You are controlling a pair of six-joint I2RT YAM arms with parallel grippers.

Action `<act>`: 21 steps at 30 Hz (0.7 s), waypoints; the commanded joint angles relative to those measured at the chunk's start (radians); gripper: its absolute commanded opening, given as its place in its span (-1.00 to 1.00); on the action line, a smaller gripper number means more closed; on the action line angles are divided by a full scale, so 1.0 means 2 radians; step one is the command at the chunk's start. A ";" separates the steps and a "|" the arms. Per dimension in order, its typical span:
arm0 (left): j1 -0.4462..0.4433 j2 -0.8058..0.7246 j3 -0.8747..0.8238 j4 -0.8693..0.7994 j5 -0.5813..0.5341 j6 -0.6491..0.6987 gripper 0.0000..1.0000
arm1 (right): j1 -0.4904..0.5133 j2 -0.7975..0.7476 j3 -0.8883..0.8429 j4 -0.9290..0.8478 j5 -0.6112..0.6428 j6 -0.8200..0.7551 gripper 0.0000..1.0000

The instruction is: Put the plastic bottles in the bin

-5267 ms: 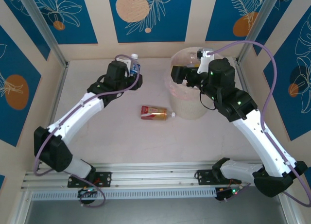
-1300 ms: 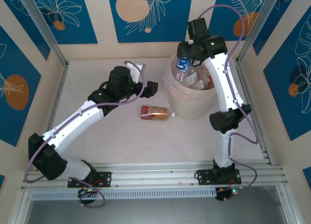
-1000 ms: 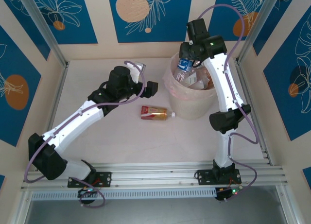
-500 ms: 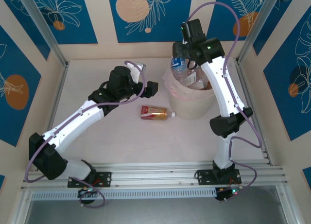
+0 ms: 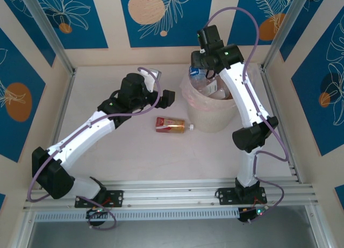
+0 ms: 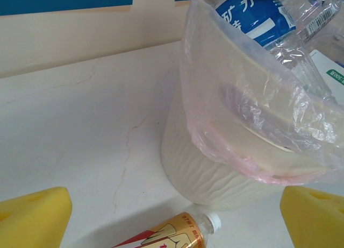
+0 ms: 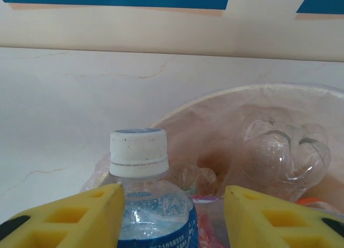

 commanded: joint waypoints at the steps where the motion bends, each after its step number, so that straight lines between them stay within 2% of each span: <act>1: 0.006 0.004 0.013 0.000 0.006 -0.007 0.99 | -0.003 0.007 0.001 -0.031 0.016 0.005 0.03; 3: 0.007 0.004 0.013 0.000 0.006 -0.007 0.99 | -0.009 0.015 0.015 -0.053 0.042 0.020 -0.11; 5: 0.008 0.004 0.013 0.000 0.006 -0.007 0.99 | -0.016 0.018 0.020 -0.065 0.053 0.030 -0.15; 11: 0.010 0.004 0.013 -0.002 0.005 -0.008 0.99 | -0.021 0.020 0.020 -0.085 0.088 0.046 -0.16; 15: 0.012 0.005 0.012 -0.002 0.006 -0.010 0.99 | -0.019 0.022 0.016 -0.077 0.066 0.040 -0.17; 21: 0.014 0.002 0.011 -0.005 0.002 -0.010 0.99 | -0.007 0.021 0.036 -0.072 0.065 0.029 -0.17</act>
